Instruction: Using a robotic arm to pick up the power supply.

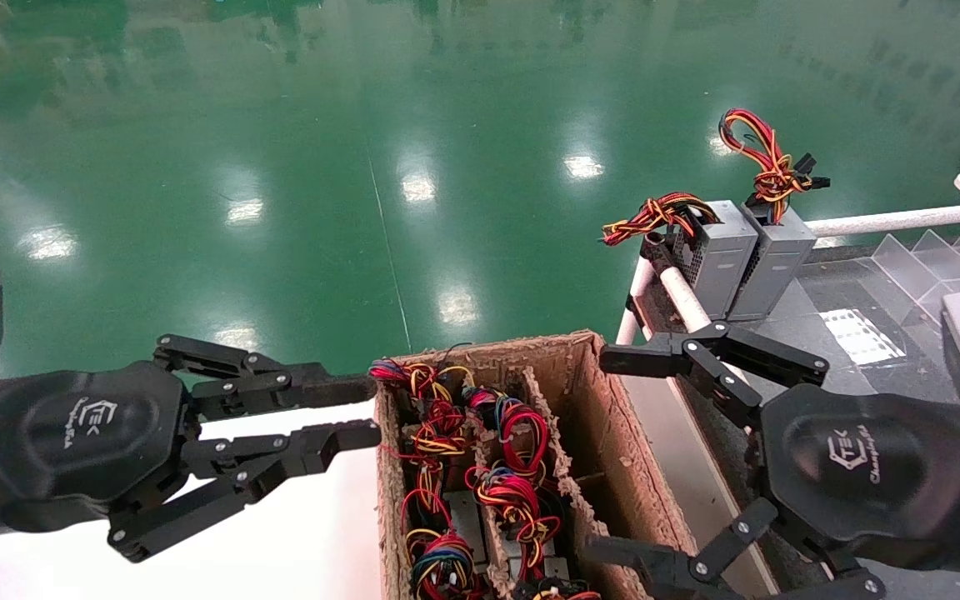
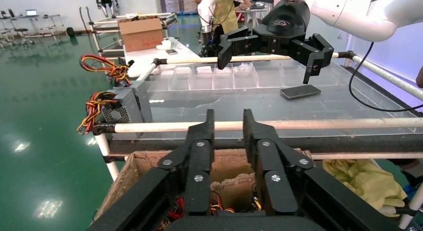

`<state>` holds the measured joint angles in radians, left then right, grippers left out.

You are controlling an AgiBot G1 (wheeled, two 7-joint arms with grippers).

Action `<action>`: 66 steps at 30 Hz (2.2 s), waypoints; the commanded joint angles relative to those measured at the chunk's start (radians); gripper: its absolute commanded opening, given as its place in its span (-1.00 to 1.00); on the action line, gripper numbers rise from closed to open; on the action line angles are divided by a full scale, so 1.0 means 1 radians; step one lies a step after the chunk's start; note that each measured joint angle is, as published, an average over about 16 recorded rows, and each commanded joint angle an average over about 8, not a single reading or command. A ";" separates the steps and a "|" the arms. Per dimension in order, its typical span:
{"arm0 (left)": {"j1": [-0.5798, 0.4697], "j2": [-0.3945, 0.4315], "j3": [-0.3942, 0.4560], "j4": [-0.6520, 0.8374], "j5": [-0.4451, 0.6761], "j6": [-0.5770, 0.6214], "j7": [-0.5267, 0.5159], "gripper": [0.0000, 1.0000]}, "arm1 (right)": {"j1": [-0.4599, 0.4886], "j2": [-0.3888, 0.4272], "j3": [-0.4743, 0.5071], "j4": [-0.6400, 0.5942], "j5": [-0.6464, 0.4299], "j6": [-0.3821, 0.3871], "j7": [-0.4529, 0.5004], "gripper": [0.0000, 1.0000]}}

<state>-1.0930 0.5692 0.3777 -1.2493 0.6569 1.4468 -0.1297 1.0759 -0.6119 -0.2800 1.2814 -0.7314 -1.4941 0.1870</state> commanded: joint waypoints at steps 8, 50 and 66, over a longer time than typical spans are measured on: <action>0.000 0.000 0.000 0.000 0.000 0.000 0.000 -0.19 | 0.000 0.000 0.000 0.000 0.000 0.000 0.000 1.00; 0.000 0.000 0.000 0.000 0.000 0.000 0.000 1.00 | 0.109 -0.043 -0.222 0.021 -0.367 -0.034 0.144 -0.90; 0.000 0.000 0.000 0.000 0.000 0.000 0.000 1.00 | 0.079 -0.068 -0.263 0.039 -0.445 0.002 0.080 -1.00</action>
<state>-1.0931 0.5692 0.3778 -1.2492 0.6568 1.4468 -0.1296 1.1544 -0.6775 -0.5410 1.3191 -1.1734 -1.4934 0.2703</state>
